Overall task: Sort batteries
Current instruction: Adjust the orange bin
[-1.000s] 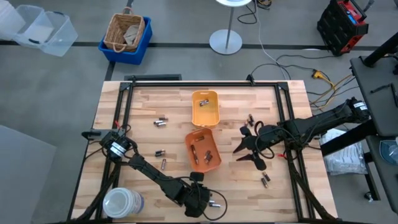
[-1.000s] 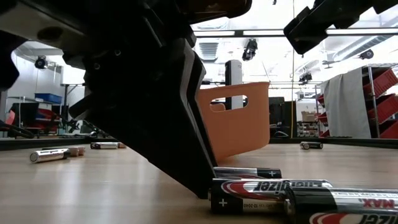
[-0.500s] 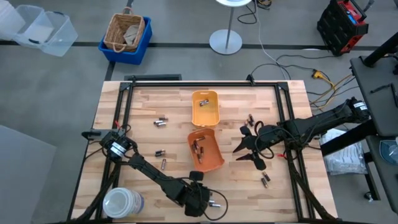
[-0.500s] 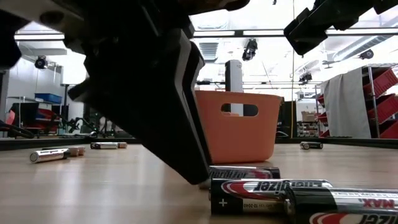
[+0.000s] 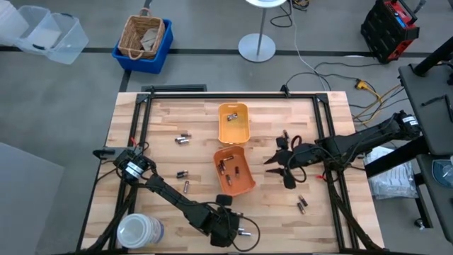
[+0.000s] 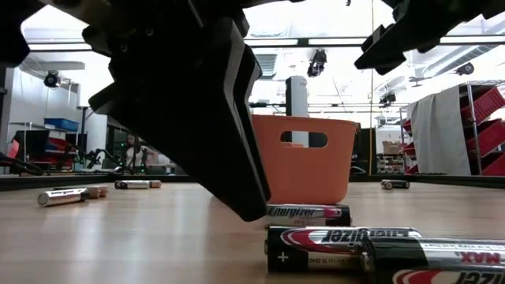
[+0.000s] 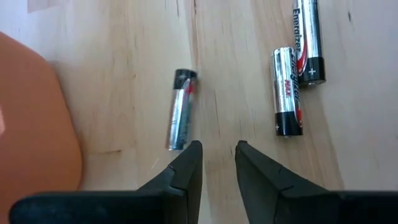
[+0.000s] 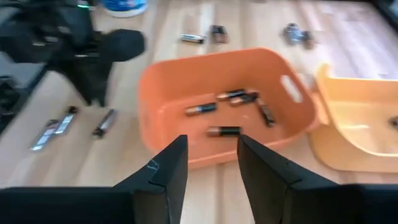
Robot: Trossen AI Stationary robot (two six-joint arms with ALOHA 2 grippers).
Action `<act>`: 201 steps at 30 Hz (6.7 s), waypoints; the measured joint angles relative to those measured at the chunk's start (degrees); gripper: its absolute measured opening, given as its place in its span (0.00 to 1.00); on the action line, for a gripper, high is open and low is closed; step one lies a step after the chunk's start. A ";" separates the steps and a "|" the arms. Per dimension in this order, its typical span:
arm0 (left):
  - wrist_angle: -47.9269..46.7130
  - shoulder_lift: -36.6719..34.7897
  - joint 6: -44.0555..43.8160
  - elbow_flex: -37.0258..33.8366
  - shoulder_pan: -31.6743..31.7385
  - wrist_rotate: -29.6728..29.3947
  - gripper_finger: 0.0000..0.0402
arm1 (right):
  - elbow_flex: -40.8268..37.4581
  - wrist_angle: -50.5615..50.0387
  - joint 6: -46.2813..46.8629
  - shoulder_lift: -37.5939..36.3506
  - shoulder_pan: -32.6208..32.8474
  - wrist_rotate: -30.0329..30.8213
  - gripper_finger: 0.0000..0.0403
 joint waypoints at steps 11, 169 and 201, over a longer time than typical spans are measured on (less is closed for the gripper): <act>2.90 0.07 6.93 -0.02 -0.02 -8.68 0.19 | -0.22 0.00 -1.35 0.00 0.00 1.35 0.17; 17.36 -25.77 2.50 -40.67 15.39 -28.90 0.00 | -1.87 13.20 19.08 23.74 5.29 -2.28 0.03; 23.66 -21.75 7.67 -40.74 16.72 -26.79 0.00 | -1.40 13.64 18.70 26.29 4.90 0.73 0.03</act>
